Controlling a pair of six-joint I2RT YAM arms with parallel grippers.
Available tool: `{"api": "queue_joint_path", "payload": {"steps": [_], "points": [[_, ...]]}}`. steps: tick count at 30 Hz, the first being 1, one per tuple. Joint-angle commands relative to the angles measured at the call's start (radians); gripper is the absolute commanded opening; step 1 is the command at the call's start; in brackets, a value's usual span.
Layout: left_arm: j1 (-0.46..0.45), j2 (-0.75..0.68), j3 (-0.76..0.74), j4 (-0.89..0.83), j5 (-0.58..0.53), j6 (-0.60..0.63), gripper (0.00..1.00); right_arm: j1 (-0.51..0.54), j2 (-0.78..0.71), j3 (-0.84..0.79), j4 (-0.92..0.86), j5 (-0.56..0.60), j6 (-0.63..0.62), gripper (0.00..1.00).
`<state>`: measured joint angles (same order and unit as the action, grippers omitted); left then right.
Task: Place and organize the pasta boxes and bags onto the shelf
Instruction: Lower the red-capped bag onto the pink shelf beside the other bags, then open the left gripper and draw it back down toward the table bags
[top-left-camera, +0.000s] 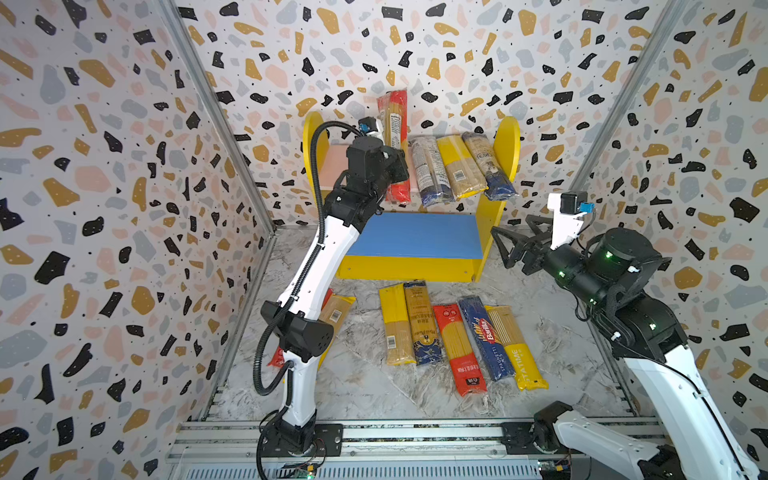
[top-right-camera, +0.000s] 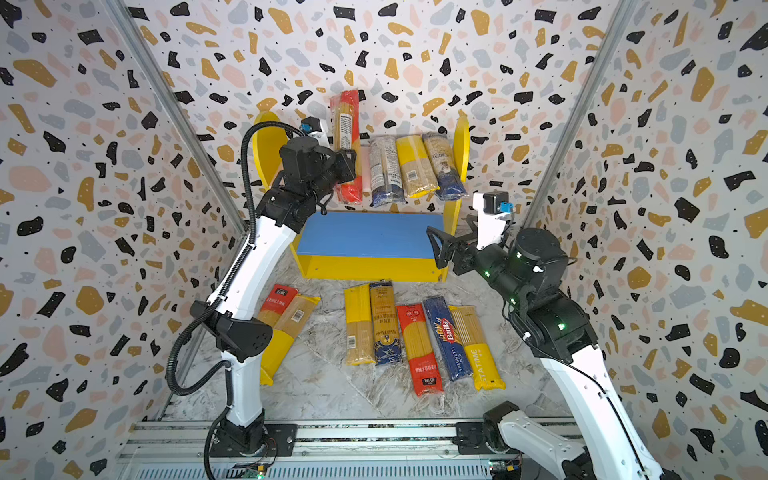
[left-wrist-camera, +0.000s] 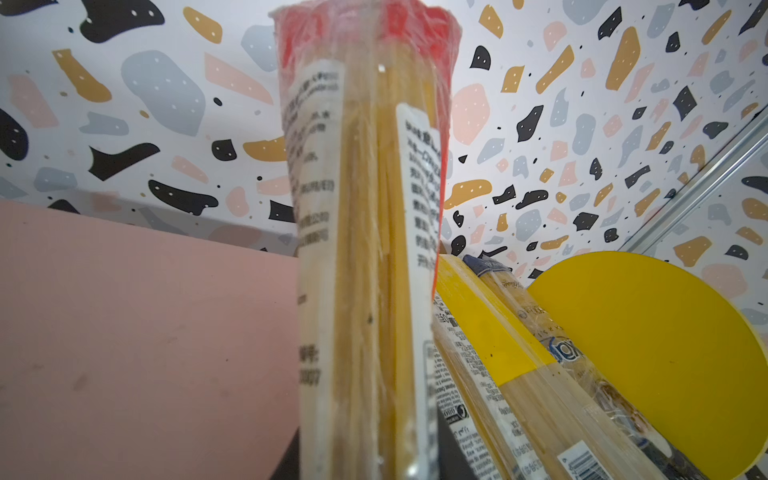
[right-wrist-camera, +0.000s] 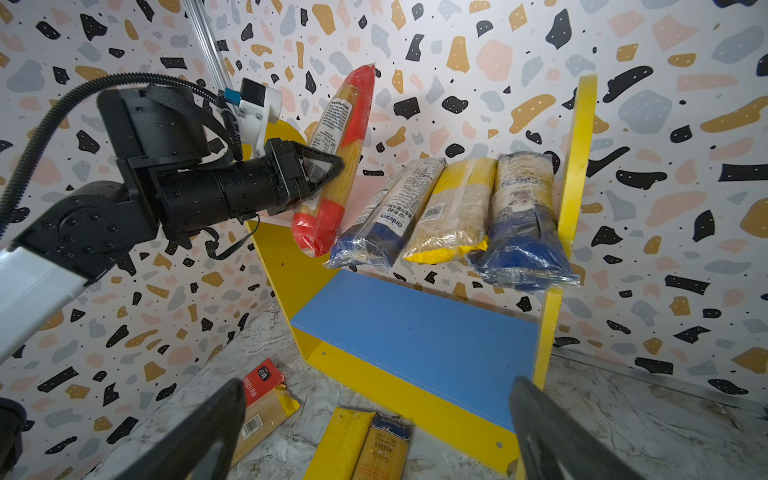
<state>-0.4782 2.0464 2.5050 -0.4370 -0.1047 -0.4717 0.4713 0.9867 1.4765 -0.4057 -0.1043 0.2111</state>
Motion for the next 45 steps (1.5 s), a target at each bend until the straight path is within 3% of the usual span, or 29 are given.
{"api": "queue_joint_path", "payload": {"steps": [1, 3, 13, 21, 33, 37, 45], "points": [[0.008, -0.012, 0.061, 0.185, 0.017, -0.005, 0.36, -0.002, -0.015, 0.039, -0.010, 0.016, -0.014, 0.99], [0.009, -0.014, 0.058, 0.189, 0.017, -0.007, 0.45, -0.002, -0.019, 0.034, -0.008, 0.021, -0.016, 0.99], [0.018, -0.034, 0.036, 0.181, 0.016, -0.015, 0.47, -0.002, -0.034, 0.016, -0.015, 0.037, -0.022, 0.99], [0.015, -0.133, -0.071, 0.152, 0.056, -0.005, 0.63, -0.002, -0.047, -0.005, -0.007, 0.040, -0.014, 0.99], [-0.111, -0.634, -0.779, 0.259, -0.159, 0.163, 1.00, -0.002, -0.083, -0.047, -0.029, 0.054, 0.000, 0.99], [-0.112, -0.813, -1.035, 0.309, -0.206, 0.171, 0.99, -0.002, -0.110, -0.094, -0.036, 0.038, 0.026, 0.99], [-0.113, -1.090, -1.385, 0.254, -0.234, 0.079, 1.00, 0.000, -0.174, -0.195, -0.059, 0.029, 0.070, 0.99]]}}
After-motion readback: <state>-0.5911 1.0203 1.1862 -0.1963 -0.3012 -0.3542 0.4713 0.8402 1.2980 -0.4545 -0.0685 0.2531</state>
